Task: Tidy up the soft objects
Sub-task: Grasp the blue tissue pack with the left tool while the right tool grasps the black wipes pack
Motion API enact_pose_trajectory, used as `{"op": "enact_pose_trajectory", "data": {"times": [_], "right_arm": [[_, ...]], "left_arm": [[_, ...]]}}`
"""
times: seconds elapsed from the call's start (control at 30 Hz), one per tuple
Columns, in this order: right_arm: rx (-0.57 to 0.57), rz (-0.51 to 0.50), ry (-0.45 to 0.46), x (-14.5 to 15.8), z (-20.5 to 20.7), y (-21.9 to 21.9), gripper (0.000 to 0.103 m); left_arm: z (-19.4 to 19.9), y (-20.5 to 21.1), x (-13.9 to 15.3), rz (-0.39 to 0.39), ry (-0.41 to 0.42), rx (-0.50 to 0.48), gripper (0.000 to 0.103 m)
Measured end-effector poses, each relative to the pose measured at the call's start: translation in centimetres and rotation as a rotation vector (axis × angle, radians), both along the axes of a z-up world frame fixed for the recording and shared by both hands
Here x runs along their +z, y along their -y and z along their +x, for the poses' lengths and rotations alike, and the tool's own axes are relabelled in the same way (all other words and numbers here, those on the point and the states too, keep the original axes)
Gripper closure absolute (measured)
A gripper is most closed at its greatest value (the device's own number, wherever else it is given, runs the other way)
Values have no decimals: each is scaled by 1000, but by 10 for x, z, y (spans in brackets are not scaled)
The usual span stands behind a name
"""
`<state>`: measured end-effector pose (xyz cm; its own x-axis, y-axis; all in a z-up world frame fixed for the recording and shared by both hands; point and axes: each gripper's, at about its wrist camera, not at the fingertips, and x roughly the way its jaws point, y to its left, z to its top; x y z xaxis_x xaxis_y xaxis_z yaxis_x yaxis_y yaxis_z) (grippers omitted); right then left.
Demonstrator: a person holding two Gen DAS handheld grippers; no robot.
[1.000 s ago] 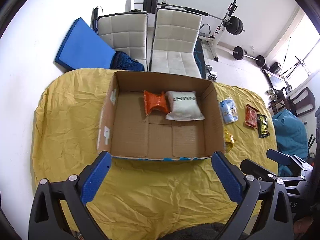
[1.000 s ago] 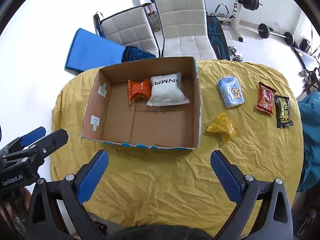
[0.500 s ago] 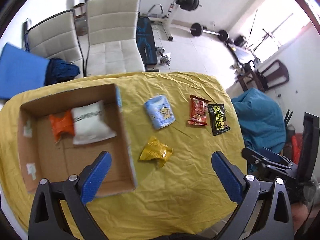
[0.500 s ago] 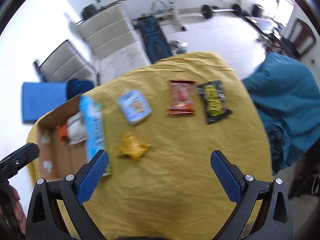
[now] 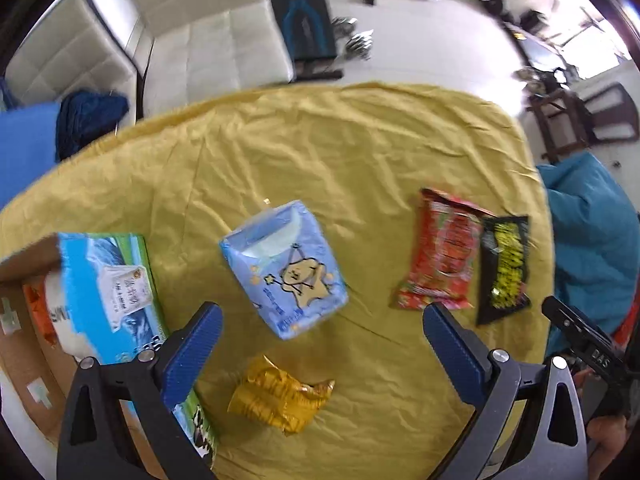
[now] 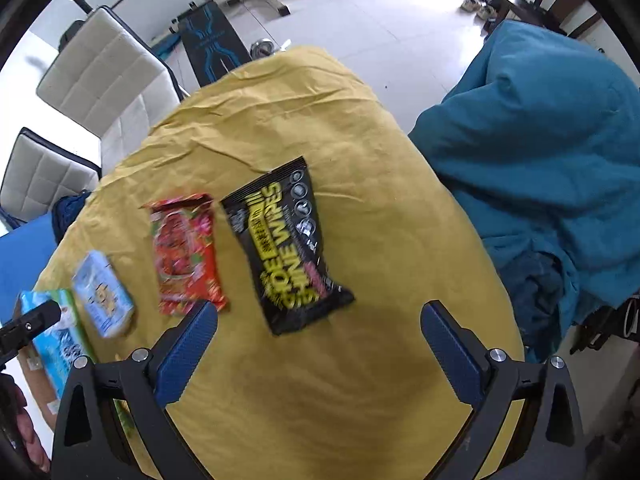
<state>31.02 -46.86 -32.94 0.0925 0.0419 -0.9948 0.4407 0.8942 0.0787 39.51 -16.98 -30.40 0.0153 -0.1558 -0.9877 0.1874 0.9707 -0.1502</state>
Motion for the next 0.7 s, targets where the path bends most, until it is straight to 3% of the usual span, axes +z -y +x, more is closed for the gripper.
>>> {"op": "enact_pose_trajectory", "data": {"times": [0.1,0.23,0.37,0.57,0.63,0.7], "right_arm": [[9,28,-37,-29,17,2,0],[18,48,-64,-54,33,2,0],[30,51,-96,-75,44,-2,0],[57,44,-125,-98,53,-7,0],[60,30,-127,-101,54,-10,1],[68,0,-134,-104,54,-13,14]], "left_arm": [[16,-12,-40,17,-102,92,0],[26,-29,-83,-25,-230,213,0],[28,-36,-110,-48,-283,270,1],[29,-30,-127,-34,-275,266,3],[28,-23,-131,-4,-259,244,11],[30,-19,-133,18,-249,226,22]]}}
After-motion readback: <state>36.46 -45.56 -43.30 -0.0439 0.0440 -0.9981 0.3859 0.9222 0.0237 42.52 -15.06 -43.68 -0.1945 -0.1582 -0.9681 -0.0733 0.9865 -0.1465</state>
